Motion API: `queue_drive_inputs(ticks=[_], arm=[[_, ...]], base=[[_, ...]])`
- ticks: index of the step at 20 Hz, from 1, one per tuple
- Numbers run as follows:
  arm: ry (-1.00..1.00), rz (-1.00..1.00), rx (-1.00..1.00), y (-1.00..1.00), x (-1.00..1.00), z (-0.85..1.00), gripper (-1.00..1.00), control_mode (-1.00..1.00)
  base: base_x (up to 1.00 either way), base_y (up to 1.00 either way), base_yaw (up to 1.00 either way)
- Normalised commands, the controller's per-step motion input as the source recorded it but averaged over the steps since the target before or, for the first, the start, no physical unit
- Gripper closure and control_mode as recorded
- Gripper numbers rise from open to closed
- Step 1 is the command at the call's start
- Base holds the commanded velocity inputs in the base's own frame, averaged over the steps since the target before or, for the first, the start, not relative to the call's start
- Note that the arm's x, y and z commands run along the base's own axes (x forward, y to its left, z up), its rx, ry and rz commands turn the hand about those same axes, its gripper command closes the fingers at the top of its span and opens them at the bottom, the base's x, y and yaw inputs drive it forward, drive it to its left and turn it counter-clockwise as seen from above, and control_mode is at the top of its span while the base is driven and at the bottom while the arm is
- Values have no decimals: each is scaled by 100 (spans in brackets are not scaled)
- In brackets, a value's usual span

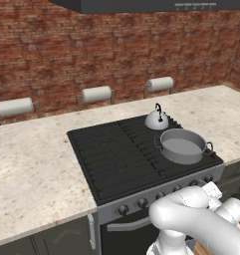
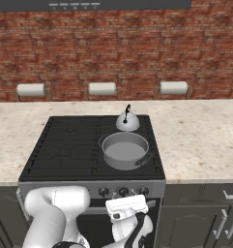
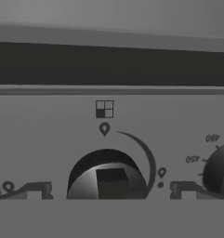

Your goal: Pick the kettle from the cabinet and place it on a stove burner. Then pick the pot from the counter and place it on another stove burner. Finally, turn both burners on.

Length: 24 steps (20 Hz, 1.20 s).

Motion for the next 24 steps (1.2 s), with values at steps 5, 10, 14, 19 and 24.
queue_drive_inputs(ticks=[5,10,14,19,24], arm=[[0,0,0,-5,5,-9,-100,-100],[0,0,0,0,12,0,-100,-100],[0,0,0,0,20,0,100,-100],[0,0,0,0,17,0,100,-100],[0,0,0,1,4,0,100,-100]], base=[[0,0,0],[0,0,0],[0,0,0],[0,0,0],[0,0,0]])
